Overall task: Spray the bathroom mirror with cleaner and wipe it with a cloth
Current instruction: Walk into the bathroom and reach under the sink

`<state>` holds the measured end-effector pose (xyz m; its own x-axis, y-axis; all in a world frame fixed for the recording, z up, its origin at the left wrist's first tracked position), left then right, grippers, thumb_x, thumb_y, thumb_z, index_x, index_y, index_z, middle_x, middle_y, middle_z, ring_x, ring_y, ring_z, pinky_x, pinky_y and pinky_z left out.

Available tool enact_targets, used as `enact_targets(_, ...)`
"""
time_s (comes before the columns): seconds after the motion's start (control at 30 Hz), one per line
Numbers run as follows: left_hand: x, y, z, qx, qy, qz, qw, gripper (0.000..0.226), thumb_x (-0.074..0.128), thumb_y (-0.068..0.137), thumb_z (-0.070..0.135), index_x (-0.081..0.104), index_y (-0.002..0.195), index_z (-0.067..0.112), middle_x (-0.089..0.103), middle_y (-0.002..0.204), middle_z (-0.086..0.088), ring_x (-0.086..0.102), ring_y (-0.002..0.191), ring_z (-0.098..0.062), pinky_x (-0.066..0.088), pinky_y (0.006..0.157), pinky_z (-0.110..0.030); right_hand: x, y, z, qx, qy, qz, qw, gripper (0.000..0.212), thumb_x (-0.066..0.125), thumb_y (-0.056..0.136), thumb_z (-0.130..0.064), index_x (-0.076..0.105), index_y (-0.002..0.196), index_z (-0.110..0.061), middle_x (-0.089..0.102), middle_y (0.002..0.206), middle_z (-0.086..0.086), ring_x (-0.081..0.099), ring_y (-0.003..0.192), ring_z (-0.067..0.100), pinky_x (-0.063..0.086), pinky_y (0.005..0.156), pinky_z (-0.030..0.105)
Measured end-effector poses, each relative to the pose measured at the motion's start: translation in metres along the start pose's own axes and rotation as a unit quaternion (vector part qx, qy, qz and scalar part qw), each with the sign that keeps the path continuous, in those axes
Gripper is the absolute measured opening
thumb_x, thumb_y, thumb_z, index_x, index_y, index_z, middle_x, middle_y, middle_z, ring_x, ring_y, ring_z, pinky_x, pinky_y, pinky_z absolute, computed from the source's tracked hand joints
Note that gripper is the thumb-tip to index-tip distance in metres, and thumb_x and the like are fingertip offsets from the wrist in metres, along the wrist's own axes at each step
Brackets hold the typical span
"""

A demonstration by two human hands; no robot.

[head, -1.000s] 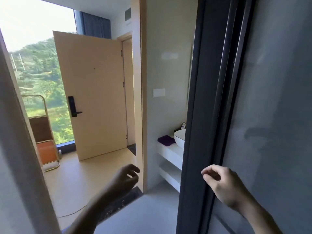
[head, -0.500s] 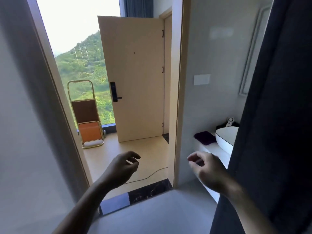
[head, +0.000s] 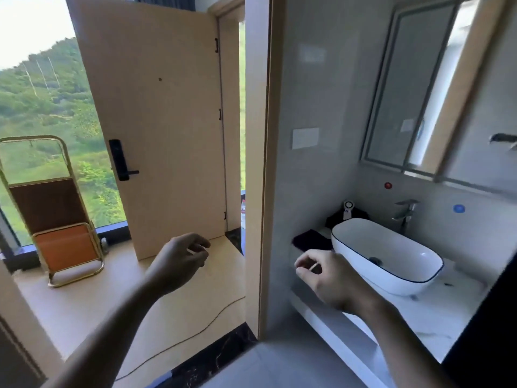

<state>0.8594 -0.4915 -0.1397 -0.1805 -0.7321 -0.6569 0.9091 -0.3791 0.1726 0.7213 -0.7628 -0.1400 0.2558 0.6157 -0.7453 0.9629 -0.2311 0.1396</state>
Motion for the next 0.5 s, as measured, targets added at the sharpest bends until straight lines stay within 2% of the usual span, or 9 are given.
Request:
enact_targets(0.1, 0.014, 0.043, 0.002, 0.02, -0.011, -0.024, 0.999, 0.016, 0.064, 0.097, 0.007, 0.068, 0.103, 0.021, 0.073, 0.097, -0.002, 0.073, 0.084, -0.016, 0.062, 0.081, -0.039, -0.006, 0.026, 0.017, 0.046, -0.006, 0.013, 0.999, 0.008, 0.063, 0.092, -0.027, 0.069, 0.088, -0.025, 0.071, 0.086, -0.008, 0.065, 0.081, 0.005, 0.055, 0.077, 0.025)
enact_targets(0.23, 0.052, 0.096, 0.015, 0.055, -0.021, -0.077, 0.995, 0.017, 0.063, 0.097, 0.006, 0.067, 0.103, 0.022, 0.074, 0.095, -0.001, 0.073, 0.083, -0.014, 0.062, 0.082, -0.038, -0.013, 0.059, 0.041, 0.08, -0.003, 0.05, 0.995, 0.009, 0.062, 0.092, -0.028, 0.069, 0.088, -0.024, 0.071, 0.086, -0.01, 0.065, 0.081, 0.005, 0.055, 0.079, 0.027)
enact_targets(0.37, 0.094, 0.145, 0.019, 0.076, -0.031, -0.119, 0.989, 0.015, 0.062, 0.098, 0.008, 0.069, 0.107, 0.018, 0.074, 0.094, 0.001, 0.074, 0.082, -0.011, 0.062, 0.083, -0.042, -0.015, 0.091, 0.07, 0.114, 0.004, 0.058, 0.992, 0.011, 0.061, 0.09, -0.029, 0.067, 0.083, -0.026, 0.071, 0.082, -0.008, 0.064, 0.075, 0.007, 0.053, 0.07, 0.025)
enact_targets(0.43, 0.113, 0.171, 0.019, 0.082, -0.033, -0.136, 0.987, 0.015, 0.062, 0.097, 0.009, 0.07, 0.102, 0.021, 0.075, 0.093, 0.002, 0.074, 0.08, -0.013, 0.062, 0.082, -0.042, -0.018, 0.111, 0.086, 0.127, 0.015, 0.069, 0.989, 0.011, 0.06, 0.091, -0.03, 0.067, 0.084, -0.026, 0.072, 0.084, -0.006, 0.067, 0.077, 0.012, 0.054, 0.069, 0.028)
enact_targets(0.5, 0.131, 0.198, 0.022, 0.084, -0.039, -0.151, 0.984, 0.018, 0.062, 0.097, 0.008, 0.07, 0.099, 0.024, 0.075, 0.092, 0.0, 0.074, 0.08, -0.016, 0.06, 0.079, -0.041, -0.022, 0.134, 0.103, 0.134, 0.02, 0.085, 0.987, 0.01, 0.06, 0.092, -0.029, 0.068, 0.087, -0.026, 0.072, 0.088, -0.006, 0.067, 0.08, 0.011, 0.052, 0.067, 0.024)
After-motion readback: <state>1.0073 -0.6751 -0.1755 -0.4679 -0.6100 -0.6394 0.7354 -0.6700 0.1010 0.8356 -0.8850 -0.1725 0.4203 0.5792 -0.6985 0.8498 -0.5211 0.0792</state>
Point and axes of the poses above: each hand's wrist, its own y-axis towards the middle knuckle, its own x-axis out of the palm, z = x × y, the point moved 3 cm from there along y, towards the middle knuckle
